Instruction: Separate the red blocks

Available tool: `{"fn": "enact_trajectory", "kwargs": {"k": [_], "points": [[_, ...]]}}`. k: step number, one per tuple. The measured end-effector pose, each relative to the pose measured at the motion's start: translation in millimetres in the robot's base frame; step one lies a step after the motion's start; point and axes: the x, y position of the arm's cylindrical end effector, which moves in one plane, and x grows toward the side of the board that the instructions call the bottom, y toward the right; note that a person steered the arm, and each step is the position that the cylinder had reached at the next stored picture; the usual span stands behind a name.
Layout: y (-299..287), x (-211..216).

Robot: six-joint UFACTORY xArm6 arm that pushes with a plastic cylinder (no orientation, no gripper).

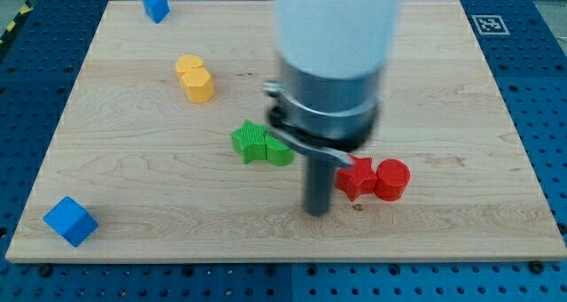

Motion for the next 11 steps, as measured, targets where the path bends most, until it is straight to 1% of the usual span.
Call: {"fn": "enact_trajectory", "kwargs": {"k": [1,3,4,5,7,11], "points": [[40,7],[46,-24],[68,-26],[86,-37],[118,-75],[122,-172]]}}
